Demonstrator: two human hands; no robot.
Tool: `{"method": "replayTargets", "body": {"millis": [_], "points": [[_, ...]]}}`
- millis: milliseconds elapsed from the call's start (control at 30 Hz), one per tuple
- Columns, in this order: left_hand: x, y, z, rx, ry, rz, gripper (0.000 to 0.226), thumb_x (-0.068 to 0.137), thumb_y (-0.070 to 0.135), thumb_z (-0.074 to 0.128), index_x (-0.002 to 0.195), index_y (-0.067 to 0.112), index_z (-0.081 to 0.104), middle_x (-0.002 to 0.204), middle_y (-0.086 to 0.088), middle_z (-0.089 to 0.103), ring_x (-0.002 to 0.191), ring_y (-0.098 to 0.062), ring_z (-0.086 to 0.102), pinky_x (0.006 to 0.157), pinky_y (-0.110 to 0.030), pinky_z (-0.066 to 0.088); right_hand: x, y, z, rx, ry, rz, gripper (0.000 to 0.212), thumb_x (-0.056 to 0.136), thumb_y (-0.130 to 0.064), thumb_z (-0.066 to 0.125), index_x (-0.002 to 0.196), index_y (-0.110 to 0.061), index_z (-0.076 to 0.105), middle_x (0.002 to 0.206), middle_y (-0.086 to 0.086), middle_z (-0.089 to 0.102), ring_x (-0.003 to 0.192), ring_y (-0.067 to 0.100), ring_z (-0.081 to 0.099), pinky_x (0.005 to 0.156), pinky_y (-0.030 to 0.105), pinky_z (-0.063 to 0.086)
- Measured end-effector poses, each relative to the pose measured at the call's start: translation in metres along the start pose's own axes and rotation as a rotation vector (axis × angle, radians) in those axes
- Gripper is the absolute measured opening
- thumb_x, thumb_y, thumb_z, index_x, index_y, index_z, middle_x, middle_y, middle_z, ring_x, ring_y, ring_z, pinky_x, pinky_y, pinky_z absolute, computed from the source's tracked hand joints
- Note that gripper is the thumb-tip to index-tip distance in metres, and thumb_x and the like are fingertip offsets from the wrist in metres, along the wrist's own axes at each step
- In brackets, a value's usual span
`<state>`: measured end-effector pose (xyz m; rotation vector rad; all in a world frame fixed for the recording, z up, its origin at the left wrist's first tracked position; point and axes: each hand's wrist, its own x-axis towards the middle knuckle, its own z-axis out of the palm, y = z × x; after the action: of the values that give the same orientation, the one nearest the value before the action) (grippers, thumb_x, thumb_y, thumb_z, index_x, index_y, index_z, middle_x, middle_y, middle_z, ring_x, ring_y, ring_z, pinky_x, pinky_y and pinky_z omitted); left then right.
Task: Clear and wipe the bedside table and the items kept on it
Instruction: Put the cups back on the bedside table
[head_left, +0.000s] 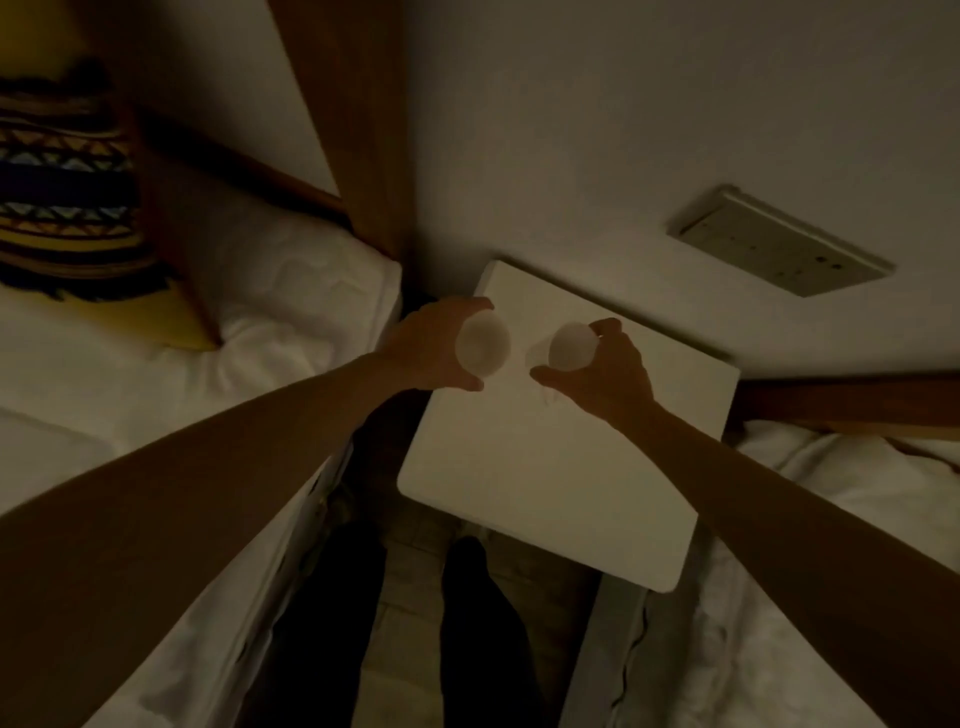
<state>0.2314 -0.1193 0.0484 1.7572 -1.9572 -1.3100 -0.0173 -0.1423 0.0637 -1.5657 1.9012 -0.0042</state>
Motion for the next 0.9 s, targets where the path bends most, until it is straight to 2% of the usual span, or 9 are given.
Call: {"method": "replayTargets", "body": {"millis": [133,267,467,667,900], "points": [[0.031,0.008,0.011,0.051,0.004,0.027,0.106,0.063,0.038,0.091,0.15,0.024,0.033,0.149,-0.002,0.043,0.135,-0.025,0.043,0.109,-0.044,0.04,0.016,0.013,0.001,-0.081,0.002,0.042,0.112,0.049,-0.074,0.085,0.132,-0.016,0.036,0.123,0.006,0.052,0.108,0.027,0.06,0.078,0.037,0.051],[0.056,0.012,0.019,0.104,-0.008,0.046,0.107,0.062,0.035,0.092,0.15,0.023,0.033,0.148,-0.004,0.045,0.134,-0.027,0.044,0.107,-0.043,0.04,0.031,0.021,0.009,-0.117,0.004,0.057,0.121,0.049,-0.075,0.084,0.138,-0.013,0.029,0.129,0.01,0.049,0.113,0.032,0.061,0.082,0.042,0.054],[0.085,0.014,0.025,0.163,-0.016,0.046,0.109,0.06,0.033,0.093,0.151,0.023,0.033,0.148,-0.004,0.044,0.135,-0.026,0.044,0.106,-0.039,0.037,0.052,0.026,0.019,-0.085,-0.011,0.085,0.123,0.051,-0.072,0.085,0.142,-0.015,0.026,0.131,0.011,0.046,0.116,0.036,0.059,0.087,0.046,0.054],[0.102,0.018,0.028,0.158,-0.044,0.04,0.108,0.057,0.031,0.095,0.148,0.022,0.037,0.145,-0.004,0.048,0.131,-0.026,0.047,0.106,-0.045,0.043,0.069,0.032,0.019,-0.031,-0.026,0.056,0.124,0.049,-0.071,0.087,0.142,-0.016,0.027,0.13,0.008,0.049,0.116,0.032,0.059,0.08,0.039,0.052],[0.116,0.025,0.025,0.128,-0.034,0.031,0.107,0.053,0.029,0.097,0.144,0.018,0.042,0.141,-0.006,0.052,0.126,-0.027,0.051,0.099,-0.041,0.046,0.08,0.033,0.017,-0.011,-0.031,0.05,0.122,0.048,-0.069,0.089,0.143,-0.017,0.031,0.136,0.009,0.047,0.119,0.032,0.059,0.088,0.045,0.057]]}}
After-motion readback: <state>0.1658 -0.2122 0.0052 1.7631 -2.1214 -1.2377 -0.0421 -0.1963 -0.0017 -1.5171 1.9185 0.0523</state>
